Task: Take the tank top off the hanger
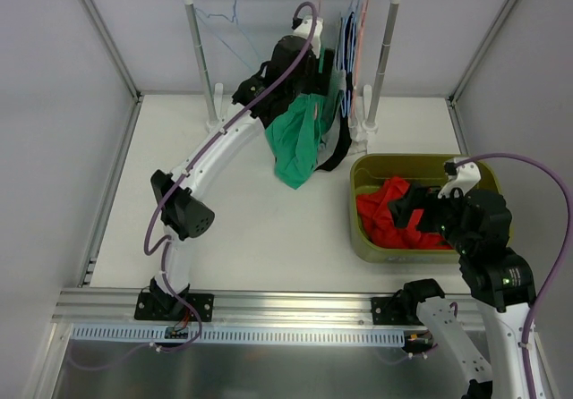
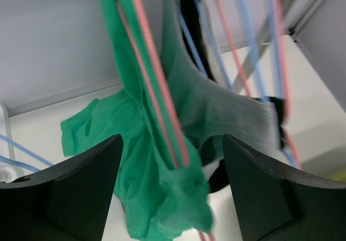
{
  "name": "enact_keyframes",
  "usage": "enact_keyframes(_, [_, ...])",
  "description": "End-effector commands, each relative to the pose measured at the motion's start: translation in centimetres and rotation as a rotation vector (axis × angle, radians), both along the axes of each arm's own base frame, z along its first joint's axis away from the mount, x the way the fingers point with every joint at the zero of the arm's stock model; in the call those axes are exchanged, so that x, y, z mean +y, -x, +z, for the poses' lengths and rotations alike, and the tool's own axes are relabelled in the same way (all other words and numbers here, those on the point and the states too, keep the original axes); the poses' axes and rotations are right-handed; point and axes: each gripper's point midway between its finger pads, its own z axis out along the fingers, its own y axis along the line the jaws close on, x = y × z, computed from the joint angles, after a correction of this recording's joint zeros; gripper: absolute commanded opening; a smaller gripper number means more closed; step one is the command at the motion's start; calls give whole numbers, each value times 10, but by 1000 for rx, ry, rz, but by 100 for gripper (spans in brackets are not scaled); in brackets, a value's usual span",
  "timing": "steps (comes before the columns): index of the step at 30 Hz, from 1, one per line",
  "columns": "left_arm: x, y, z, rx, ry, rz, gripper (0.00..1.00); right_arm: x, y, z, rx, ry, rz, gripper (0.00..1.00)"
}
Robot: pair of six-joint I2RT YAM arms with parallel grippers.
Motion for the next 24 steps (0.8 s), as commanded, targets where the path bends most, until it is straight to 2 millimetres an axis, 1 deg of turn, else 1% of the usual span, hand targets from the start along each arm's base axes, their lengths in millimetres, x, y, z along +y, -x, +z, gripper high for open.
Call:
enact_keyframes(1, [15, -9, 49, -72, 130, -23, 71, 3, 7, 10, -35, 8, 45, 99])
enact_keyframes(3, [13, -15, 47, -75, 138, -37, 64, 3, 7, 9, -30, 11, 47, 99])
enact_keyframes(4, [15, -19, 45, -74, 141, -30, 63, 4, 7, 9, -30, 10, 49, 100])
enact_keyframes(8, [13, -30, 37, -59, 160, -67, 60, 8, 7, 12, -27, -2, 70, 100])
enact_keyframes(15, [11, -45, 36, -91, 160, -97, 53, 12, 3, 7, -12, -7, 86, 99])
enact_keyframes(16, [10, -46, 40, -104, 168, -106, 49, 13, 4, 7, -10, -9, 93, 99])
enact_keyframes(17, [8, -50, 36, -101, 166, -107, 45, 14, 3, 7, -9, -13, 93, 99])
enact_keyframes(18, [8, -49, 40, -107, 173, -118, 36, 14, 3, 7, -9, -15, 96, 99])
enact_keyframes(19, [7, -51, 39, -110, 174, -123, 33, 15, 3, 8, -13, -18, 99, 99])
enact_keyframes(21, [8, -55, 36, -110, 172, -119, 33, 18, 4, 8, -10, -29, 116, 100])
enact_keyframes(24, [9, -59, 30, -109, 159, -117, 38, 21, 5, 8, -8, -37, 131, 100])
